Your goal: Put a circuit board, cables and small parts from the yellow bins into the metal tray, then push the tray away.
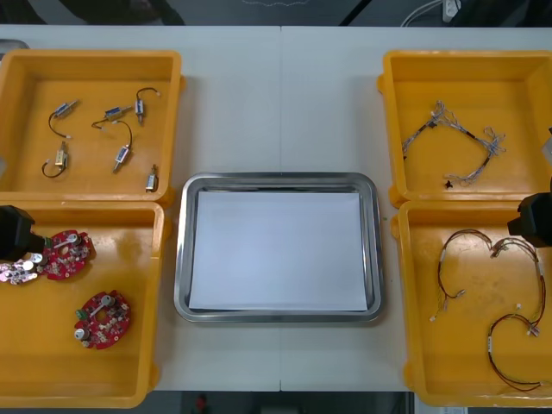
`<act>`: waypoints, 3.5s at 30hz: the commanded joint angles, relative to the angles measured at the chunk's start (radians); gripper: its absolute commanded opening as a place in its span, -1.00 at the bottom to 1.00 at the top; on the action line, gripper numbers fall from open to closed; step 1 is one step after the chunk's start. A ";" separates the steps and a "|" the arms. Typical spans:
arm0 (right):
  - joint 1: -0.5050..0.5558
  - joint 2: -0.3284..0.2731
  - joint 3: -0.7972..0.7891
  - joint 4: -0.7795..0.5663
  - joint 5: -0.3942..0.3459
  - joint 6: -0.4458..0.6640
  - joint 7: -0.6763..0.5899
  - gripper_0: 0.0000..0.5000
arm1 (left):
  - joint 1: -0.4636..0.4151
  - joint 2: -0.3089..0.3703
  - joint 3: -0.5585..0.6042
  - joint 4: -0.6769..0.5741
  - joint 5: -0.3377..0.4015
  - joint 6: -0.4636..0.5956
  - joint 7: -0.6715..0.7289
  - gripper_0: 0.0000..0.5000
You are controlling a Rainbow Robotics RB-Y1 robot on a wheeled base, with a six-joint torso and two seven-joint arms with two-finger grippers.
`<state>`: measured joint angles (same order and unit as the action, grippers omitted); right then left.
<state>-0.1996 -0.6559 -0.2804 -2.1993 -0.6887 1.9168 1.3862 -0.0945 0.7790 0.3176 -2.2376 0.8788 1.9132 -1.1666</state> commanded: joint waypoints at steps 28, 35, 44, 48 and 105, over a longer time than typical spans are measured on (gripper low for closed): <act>0.071 -0.028 -0.080 0.009 -0.012 0.003 -0.019 1.00 | 0.065 0.089 0.023 -0.011 0.023 -0.056 -0.344 1.00; 0.071 -0.047 -0.103 0.058 -0.015 0.003 0.010 1.00 | 0.141 0.163 0.023 0.029 0.100 -0.207 -0.496 1.00; 0.080 -0.063 -0.106 0.170 -0.002 0.003 0.120 1.00 | 0.206 0.253 0.021 0.164 0.219 -0.393 -0.768 1.00; 0.086 -0.063 -0.106 0.210 0.026 -0.047 0.191 1.00 | 0.222 0.278 0.017 0.207 0.227 -0.447 -0.887 1.00; 0.216 -0.037 0.064 0.477 0.003 -0.535 0.157 1.00 | 0.240 0.419 -0.379 0.481 0.299 -0.982 -1.157 1.00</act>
<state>0.0026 -0.6801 -0.2343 -1.7313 -0.6743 1.3946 1.5759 0.1268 1.1501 -0.0512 -1.7573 1.1692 0.9441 -2.2344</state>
